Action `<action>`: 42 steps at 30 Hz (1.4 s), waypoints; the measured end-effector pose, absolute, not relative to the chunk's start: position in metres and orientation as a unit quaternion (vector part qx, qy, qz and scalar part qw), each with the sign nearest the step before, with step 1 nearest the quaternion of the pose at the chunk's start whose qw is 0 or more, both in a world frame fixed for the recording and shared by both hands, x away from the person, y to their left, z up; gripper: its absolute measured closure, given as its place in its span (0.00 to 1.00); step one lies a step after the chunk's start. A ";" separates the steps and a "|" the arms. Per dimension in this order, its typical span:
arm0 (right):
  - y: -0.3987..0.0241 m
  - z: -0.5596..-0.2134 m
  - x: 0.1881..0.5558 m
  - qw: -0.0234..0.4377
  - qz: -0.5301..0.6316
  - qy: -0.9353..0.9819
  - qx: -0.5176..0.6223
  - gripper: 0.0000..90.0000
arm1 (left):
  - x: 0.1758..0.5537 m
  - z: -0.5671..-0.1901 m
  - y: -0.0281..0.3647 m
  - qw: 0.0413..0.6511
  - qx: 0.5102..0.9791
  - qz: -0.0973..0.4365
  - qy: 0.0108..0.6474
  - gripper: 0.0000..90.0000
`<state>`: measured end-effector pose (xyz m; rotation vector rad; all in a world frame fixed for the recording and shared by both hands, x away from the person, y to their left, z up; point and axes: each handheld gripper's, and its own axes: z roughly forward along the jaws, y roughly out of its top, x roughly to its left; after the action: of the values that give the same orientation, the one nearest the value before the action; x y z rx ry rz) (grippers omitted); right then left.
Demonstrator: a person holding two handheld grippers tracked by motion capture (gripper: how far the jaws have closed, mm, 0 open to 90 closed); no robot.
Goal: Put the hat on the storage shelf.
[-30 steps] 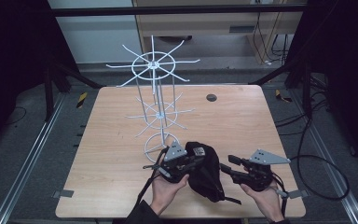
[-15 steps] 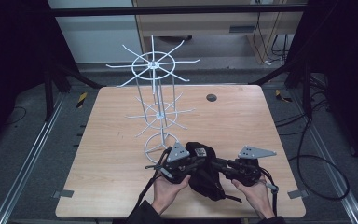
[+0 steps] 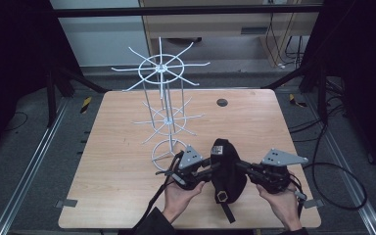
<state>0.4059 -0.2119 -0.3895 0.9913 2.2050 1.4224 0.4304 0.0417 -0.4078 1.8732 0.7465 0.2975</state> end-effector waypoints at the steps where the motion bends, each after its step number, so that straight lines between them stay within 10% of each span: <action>1: -0.214 -0.384 0.404 0.173 0.495 0.777 0.346 0.95 | 0.431 -0.408 0.040 0.521 0.785 0.126 0.312 0.76; 33: -0.113 -0.449 0.462 0.196 0.340 0.857 0.335 0.93 | 0.393 -0.435 0.203 0.447 0.779 0.206 0.388 0.56; 42: -0.142 -0.417 0.447 0.205 0.422 0.813 0.345 0.75 | 0.412 -0.443 0.251 0.449 0.735 0.226 0.455 0.54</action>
<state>0.4474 -0.1417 -0.4175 0.9627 2.2649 1.1768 0.4115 0.2513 -0.4427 1.8180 1.1257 0.5594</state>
